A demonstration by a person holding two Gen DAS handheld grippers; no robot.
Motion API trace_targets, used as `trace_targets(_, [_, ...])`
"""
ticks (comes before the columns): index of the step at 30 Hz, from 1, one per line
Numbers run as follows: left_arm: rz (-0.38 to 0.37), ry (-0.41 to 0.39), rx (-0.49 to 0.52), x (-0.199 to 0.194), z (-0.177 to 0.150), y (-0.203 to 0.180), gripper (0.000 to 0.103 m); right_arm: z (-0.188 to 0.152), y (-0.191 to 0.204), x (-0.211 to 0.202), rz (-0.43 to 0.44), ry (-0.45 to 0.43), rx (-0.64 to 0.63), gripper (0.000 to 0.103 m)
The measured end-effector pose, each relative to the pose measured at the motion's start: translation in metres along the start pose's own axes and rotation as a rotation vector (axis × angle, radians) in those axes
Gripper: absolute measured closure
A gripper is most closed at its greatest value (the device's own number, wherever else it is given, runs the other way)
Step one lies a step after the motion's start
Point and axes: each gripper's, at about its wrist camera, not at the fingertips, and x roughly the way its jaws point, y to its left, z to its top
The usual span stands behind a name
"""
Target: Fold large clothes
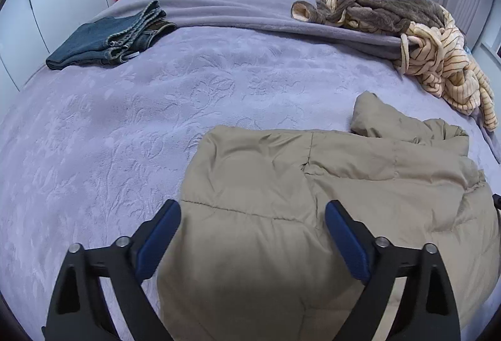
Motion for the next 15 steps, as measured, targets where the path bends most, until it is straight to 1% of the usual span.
trace_targets(1, [-0.006, -0.005, -0.001, -0.006, -0.003, 0.000, 0.008, -0.005, 0.000, -0.006, 0.007, -0.002, 0.002, 0.097])
trace_targets(3, [-0.002, -0.004, -0.007, -0.016, -0.009, -0.001, 0.007, -0.012, 0.000, -0.010, 0.019, 0.004, 0.010, 0.089])
trace_targets(4, [0.004, -0.005, -0.007, -0.020, -0.013, 0.000, 0.007, -0.017, -0.001, -0.014, 0.023, 0.005, 0.015, 0.086])
trace_targets(5, [0.012, -0.006, -0.006, -0.025, -0.017, -0.001, 0.000, -0.022, -0.002, -0.017, 0.030, 0.007, 0.020, 0.080])
trace_targets(6, [0.025, -0.011, -0.006, -0.030, -0.021, -0.001, 0.000, -0.028, -0.002, -0.021, 0.040, 0.009, 0.025, 0.074])
trace_targets(7, [0.031, -0.016, -0.006, -0.035, -0.026, -0.001, 0.000, -0.033, -0.003, -0.024, 0.047, 0.009, 0.031, 0.069])
trace_targets(8, [0.039, -0.013, -0.006, -0.039, -0.030, -0.001, 0.000, -0.039, -0.003, -0.028, 0.056, 0.008, 0.036, 0.061])
trace_targets(9, [0.051, -0.005, -0.004, -0.041, -0.033, -0.002, 0.000, -0.044, -0.003, -0.031, 0.066, 0.008, 0.039, 0.057])
trace_targets(11, [0.075, 0.016, 0.009, -0.045, -0.043, -0.003, 0.000, -0.056, -0.004, -0.037, 0.080, 0.011, 0.047, 0.056])
trace_targets(13, [0.069, 0.036, 0.015, -0.049, -0.053, -0.003, 0.000, -0.067, -0.006, -0.042, 0.102, 0.019, 0.058, 0.047])
trace_targets(15, [0.054, 0.071, 0.011, -0.053, -0.064, -0.004, 0.000, -0.079, -0.007, -0.048, 0.121, 0.022, 0.067, 0.036])
